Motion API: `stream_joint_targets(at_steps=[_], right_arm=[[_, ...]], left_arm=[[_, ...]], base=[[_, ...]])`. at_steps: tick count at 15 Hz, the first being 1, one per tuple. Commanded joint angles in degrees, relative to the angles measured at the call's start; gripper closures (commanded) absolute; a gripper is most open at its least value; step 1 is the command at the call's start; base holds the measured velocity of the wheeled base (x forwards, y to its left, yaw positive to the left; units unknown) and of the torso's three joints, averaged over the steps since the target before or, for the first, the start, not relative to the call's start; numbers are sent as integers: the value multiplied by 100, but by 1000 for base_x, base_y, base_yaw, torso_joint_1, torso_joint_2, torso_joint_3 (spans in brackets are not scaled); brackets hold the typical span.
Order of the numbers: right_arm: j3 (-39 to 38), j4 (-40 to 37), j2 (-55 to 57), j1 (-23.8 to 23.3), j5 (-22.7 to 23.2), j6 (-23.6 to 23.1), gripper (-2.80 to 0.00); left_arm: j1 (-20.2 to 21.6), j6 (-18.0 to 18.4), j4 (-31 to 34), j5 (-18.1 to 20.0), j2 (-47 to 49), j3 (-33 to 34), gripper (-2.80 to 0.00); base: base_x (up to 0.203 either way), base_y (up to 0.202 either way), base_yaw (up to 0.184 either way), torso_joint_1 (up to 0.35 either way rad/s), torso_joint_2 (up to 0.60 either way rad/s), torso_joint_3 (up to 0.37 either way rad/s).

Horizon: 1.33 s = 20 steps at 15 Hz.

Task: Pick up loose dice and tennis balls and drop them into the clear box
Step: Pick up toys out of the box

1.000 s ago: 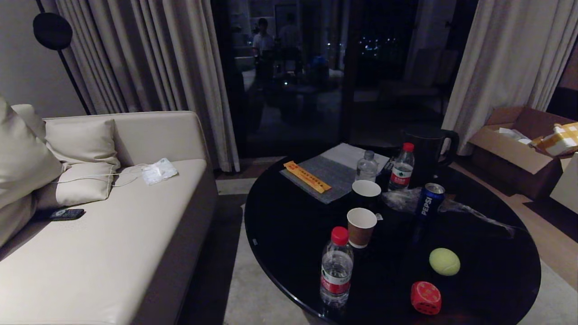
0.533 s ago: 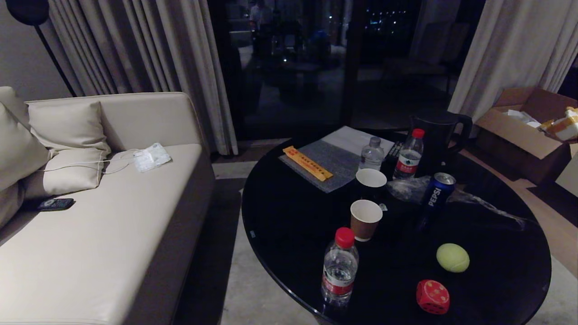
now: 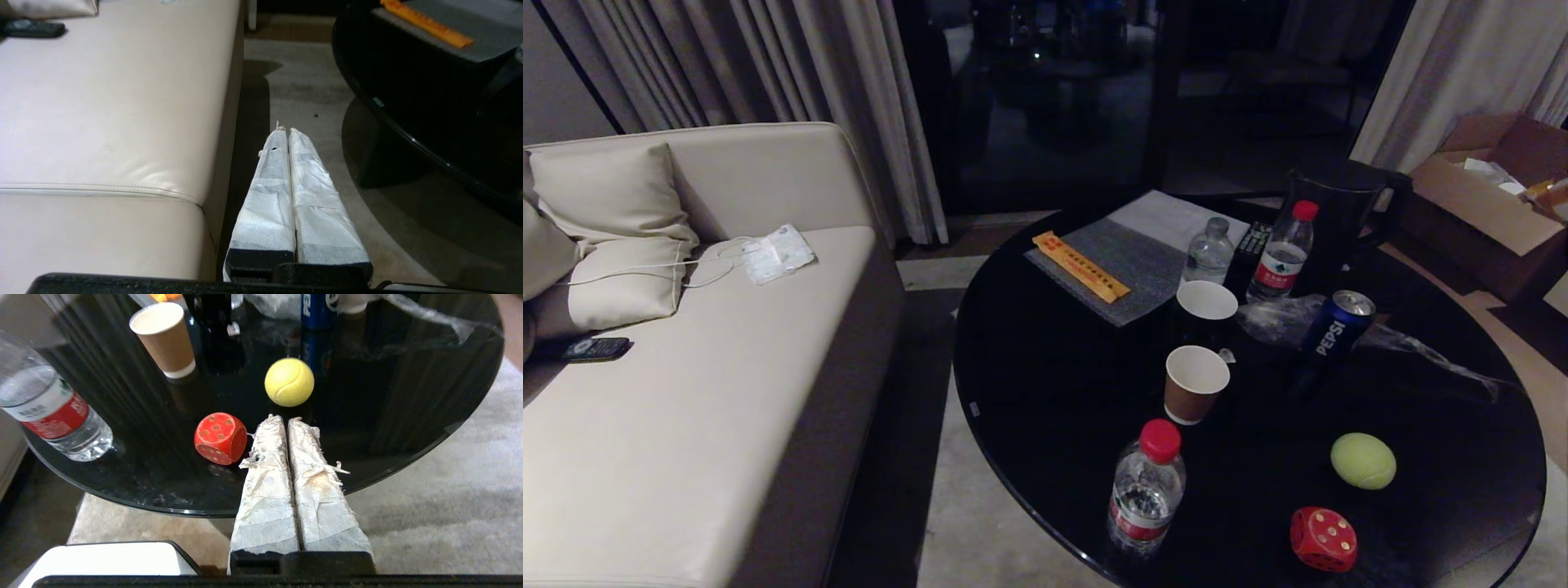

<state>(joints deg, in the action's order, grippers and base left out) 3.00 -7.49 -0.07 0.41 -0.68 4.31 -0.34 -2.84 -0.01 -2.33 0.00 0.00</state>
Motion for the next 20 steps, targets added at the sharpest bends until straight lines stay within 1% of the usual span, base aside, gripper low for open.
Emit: stream_joint_targets(at_steps=[1,4,5,6,8,10,14,16,20], right_arm=[[-1,1,7,2,-2,0,0],[-1,1,7,2,7,0,0],[-1,1,7,2,8,-41,0],[-1,-7,7,2,42,-176,0],[-1,-7,7,2,42,-211,0],[-1,-7,7,2,39,-220,0],[-8,-7,7,2,33,-229,0],[-10,-5,7,2,33,-229,0],[-1,-7,7,2,33,-229,0]], left_arm=[[-1,-6,1,-5,9,9,0],[-1,-6,1,-6,9,9,0],[-1,-6,1,-5,9,9,0],[-1,-6,1,-5,9,9,0],[-1,-49,1,-40,9,9,0],[-1,12,10,-31,9,9,0],[-1,-24,2,-40,9,9,0],[1,-32,1,-40,9,9,0],[-1,-7,1,-23,9,9,0]], base=[[0,0,0,-6,2,-188],[0,0,0,3,1,-195],[0,0,0,5,2,-132],[0,0,0,2,-1,-69],[0,0,0,0,1,-21],[0,0,0,0,0,0],[0,0,0,0,0,0],[-107,0,2,3,7,-2],[-179,0,-1,3,4,1]])
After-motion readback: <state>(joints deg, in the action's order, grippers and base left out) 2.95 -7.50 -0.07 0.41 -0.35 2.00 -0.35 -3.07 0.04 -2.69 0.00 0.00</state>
